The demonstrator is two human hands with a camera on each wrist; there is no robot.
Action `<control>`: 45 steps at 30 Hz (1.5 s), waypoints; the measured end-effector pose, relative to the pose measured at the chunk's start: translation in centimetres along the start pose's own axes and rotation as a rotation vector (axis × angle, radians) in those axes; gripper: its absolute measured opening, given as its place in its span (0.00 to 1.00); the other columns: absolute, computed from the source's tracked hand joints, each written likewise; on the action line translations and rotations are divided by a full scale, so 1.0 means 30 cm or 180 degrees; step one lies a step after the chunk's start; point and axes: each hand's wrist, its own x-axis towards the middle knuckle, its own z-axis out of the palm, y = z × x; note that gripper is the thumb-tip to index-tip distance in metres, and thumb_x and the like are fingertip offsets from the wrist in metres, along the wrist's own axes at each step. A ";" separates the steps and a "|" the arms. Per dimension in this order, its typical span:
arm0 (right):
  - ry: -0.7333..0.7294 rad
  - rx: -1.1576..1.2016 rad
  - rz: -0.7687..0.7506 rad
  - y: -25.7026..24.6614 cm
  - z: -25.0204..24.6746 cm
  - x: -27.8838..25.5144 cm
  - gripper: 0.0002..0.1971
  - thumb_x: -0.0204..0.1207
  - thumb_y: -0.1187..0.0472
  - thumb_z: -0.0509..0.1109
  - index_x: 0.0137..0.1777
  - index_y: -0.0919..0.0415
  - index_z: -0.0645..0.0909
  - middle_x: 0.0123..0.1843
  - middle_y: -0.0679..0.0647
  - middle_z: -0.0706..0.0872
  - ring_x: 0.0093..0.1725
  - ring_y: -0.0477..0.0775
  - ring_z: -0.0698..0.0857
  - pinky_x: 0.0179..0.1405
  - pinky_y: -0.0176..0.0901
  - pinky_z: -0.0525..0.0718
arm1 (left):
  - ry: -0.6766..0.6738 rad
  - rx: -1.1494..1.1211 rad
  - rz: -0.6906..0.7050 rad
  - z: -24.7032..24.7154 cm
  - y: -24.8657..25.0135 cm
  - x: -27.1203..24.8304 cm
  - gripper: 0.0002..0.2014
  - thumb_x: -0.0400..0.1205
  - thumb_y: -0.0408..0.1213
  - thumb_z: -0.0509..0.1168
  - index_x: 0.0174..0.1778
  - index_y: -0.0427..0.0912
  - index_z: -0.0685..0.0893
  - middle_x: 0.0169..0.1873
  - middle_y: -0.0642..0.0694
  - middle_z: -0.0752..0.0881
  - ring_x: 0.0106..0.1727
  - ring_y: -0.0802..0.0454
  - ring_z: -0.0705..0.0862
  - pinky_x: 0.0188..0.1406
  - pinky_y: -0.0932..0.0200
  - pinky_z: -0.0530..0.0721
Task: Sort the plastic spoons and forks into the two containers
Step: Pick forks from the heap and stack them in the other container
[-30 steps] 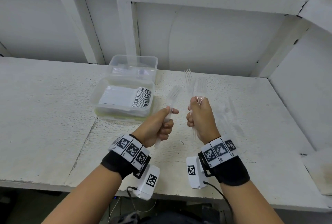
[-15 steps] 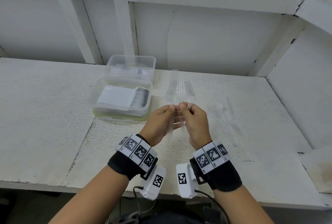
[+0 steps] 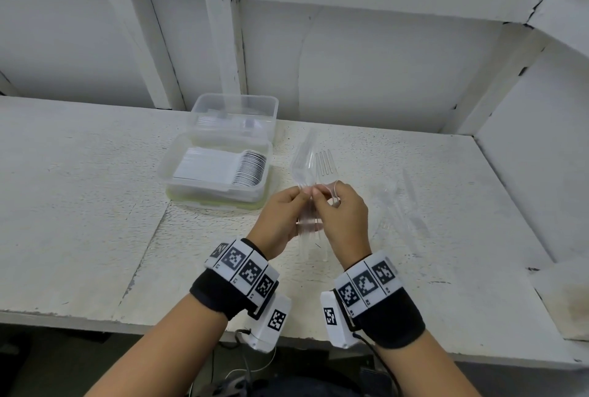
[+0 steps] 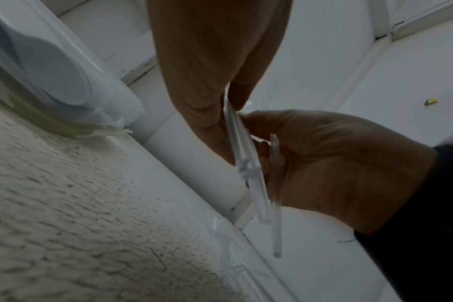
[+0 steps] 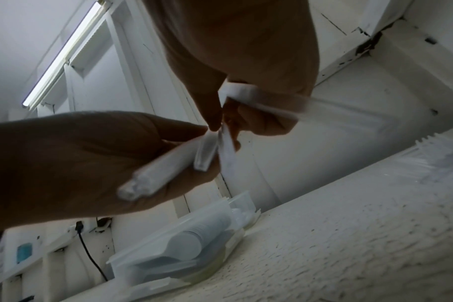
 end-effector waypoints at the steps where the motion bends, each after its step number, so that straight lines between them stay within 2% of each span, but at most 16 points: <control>1: -0.0030 -0.0107 -0.0079 0.001 -0.005 0.000 0.06 0.77 0.57 0.69 0.46 0.59 0.83 0.47 0.54 0.84 0.43 0.49 0.82 0.43 0.41 0.81 | 0.0013 0.0010 0.0001 -0.003 -0.001 0.000 0.14 0.87 0.38 0.54 0.49 0.41 0.86 0.41 0.46 0.90 0.43 0.51 0.87 0.43 0.54 0.88; 4: -0.0247 -0.0402 -0.0188 0.003 -0.026 0.009 0.05 0.77 0.55 0.69 0.44 0.56 0.82 0.48 0.52 0.81 0.38 0.38 0.74 0.37 0.28 0.72 | 0.0029 -0.0004 -0.0014 -0.009 -0.005 -0.003 0.14 0.87 0.38 0.55 0.48 0.41 0.87 0.43 0.46 0.89 0.43 0.51 0.87 0.46 0.53 0.87; 7: -0.0350 -0.0397 -0.0183 0.006 -0.042 0.022 0.06 0.77 0.57 0.69 0.41 0.59 0.80 0.46 0.50 0.82 0.39 0.40 0.76 0.37 0.25 0.72 | 0.0169 0.0051 -0.0033 -0.010 -0.009 -0.002 0.12 0.87 0.37 0.56 0.48 0.39 0.85 0.43 0.44 0.89 0.41 0.51 0.88 0.42 0.54 0.88; 9: -0.0225 -0.0142 -0.0161 0.000 -0.055 0.039 0.06 0.79 0.59 0.67 0.42 0.60 0.79 0.42 0.47 0.82 0.40 0.41 0.78 0.36 0.22 0.72 | 0.0314 0.0031 -0.0086 -0.014 -0.010 0.002 0.10 0.87 0.36 0.57 0.46 0.37 0.82 0.39 0.42 0.87 0.37 0.51 0.87 0.39 0.56 0.88; 11: -0.0056 -0.0003 -0.0208 -0.013 -0.069 0.069 0.06 0.81 0.59 0.64 0.44 0.60 0.78 0.39 0.45 0.80 0.37 0.37 0.76 0.35 0.19 0.72 | 0.0329 0.0030 -0.0146 -0.021 -0.008 0.005 0.09 0.86 0.36 0.57 0.45 0.37 0.80 0.37 0.43 0.86 0.35 0.52 0.86 0.38 0.55 0.88; 15: 0.0044 0.0117 -0.0422 -0.041 -0.077 0.151 0.07 0.82 0.58 0.62 0.51 0.60 0.80 0.44 0.43 0.83 0.43 0.32 0.78 0.39 0.14 0.72 | 0.0057 0.0200 -0.0304 -0.030 -0.006 0.002 0.09 0.86 0.37 0.57 0.45 0.37 0.80 0.36 0.43 0.85 0.34 0.53 0.85 0.36 0.57 0.88; 17: -0.0004 0.0056 -0.0502 -0.044 -0.073 0.182 0.08 0.83 0.57 0.62 0.53 0.59 0.80 0.46 0.41 0.83 0.44 0.33 0.79 0.40 0.15 0.73 | -0.0074 0.0241 -0.0382 -0.029 -0.006 -0.001 0.09 0.86 0.37 0.57 0.45 0.38 0.79 0.34 0.45 0.83 0.31 0.55 0.83 0.33 0.60 0.86; 20: -0.0106 -0.0140 -0.0545 -0.028 -0.079 0.208 0.05 0.81 0.56 0.64 0.49 0.55 0.80 0.44 0.40 0.84 0.44 0.37 0.80 0.41 0.19 0.73 | -0.0100 0.0138 -0.0494 -0.026 -0.004 -0.005 0.09 0.86 0.37 0.57 0.47 0.39 0.80 0.30 0.47 0.80 0.26 0.56 0.78 0.25 0.63 0.79; 24: -0.0188 -0.0246 -0.0544 -0.005 -0.078 0.200 0.04 0.79 0.57 0.68 0.47 0.55 0.83 0.44 0.40 0.85 0.47 0.39 0.82 0.47 0.30 0.78 | -0.0116 0.0216 -0.0675 -0.033 0.011 -0.004 0.10 0.86 0.39 0.54 0.49 0.40 0.79 0.28 0.48 0.78 0.22 0.57 0.73 0.21 0.65 0.70; 28: -0.0193 -0.0218 -0.0598 0.006 -0.060 0.170 0.08 0.78 0.55 0.69 0.50 0.56 0.87 0.42 0.39 0.86 0.44 0.38 0.84 0.43 0.29 0.79 | -0.0189 0.0183 -0.0821 -0.032 0.022 -0.002 0.13 0.88 0.42 0.49 0.51 0.41 0.77 0.26 0.50 0.75 0.20 0.58 0.70 0.18 0.67 0.67; 30: -0.0182 -0.0125 -0.0526 0.006 -0.059 0.167 0.08 0.78 0.56 0.69 0.52 0.57 0.87 0.46 0.42 0.87 0.47 0.39 0.83 0.47 0.26 0.79 | -0.0212 0.0104 -0.0889 -0.035 0.021 0.001 0.14 0.88 0.43 0.49 0.51 0.41 0.77 0.24 0.51 0.73 0.20 0.59 0.69 0.17 0.67 0.66; 32: -0.0132 0.0004 -0.0471 0.003 -0.065 0.167 0.07 0.77 0.58 0.70 0.52 0.58 0.87 0.49 0.45 0.87 0.50 0.39 0.83 0.52 0.29 0.79 | -0.0233 0.0060 -0.0936 -0.041 0.019 0.002 0.14 0.88 0.43 0.50 0.49 0.41 0.78 0.24 0.52 0.72 0.20 0.59 0.68 0.17 0.67 0.65; 34: -0.0033 0.0071 -0.0424 -0.004 -0.074 0.163 0.07 0.77 0.59 0.70 0.52 0.57 0.87 0.49 0.46 0.87 0.50 0.40 0.82 0.52 0.32 0.79 | -0.0204 0.0060 -0.0867 -0.044 0.014 0.004 0.13 0.88 0.41 0.51 0.47 0.40 0.79 0.25 0.52 0.72 0.21 0.60 0.69 0.18 0.68 0.67; 38: 0.0161 0.0098 -0.0393 0.007 -0.073 0.136 0.06 0.78 0.62 0.69 0.53 0.55 0.85 0.46 0.44 0.85 0.45 0.37 0.81 0.41 0.21 0.76 | 0.0013 -0.0041 -0.0561 -0.036 0.016 0.018 0.11 0.87 0.35 0.53 0.44 0.38 0.78 0.29 0.48 0.76 0.25 0.59 0.76 0.23 0.66 0.77; 41: 0.0178 -0.0127 -0.0352 0.031 -0.039 0.100 0.04 0.77 0.62 0.70 0.48 0.56 0.85 0.45 0.50 0.86 0.45 0.42 0.81 0.40 0.21 0.75 | 0.0162 -0.0121 -0.0375 -0.030 0.018 0.035 0.10 0.88 0.34 0.53 0.44 0.36 0.77 0.36 0.43 0.83 0.34 0.54 0.85 0.37 0.61 0.87; 45: 0.0118 -0.0414 -0.0276 0.046 0.001 0.065 0.07 0.76 0.62 0.70 0.51 0.62 0.87 0.46 0.54 0.84 0.45 0.46 0.80 0.40 0.27 0.74 | 0.0176 0.0029 -0.0221 -0.013 0.016 0.033 0.10 0.88 0.34 0.53 0.47 0.36 0.79 0.39 0.46 0.91 0.42 0.54 0.89 0.52 0.54 0.85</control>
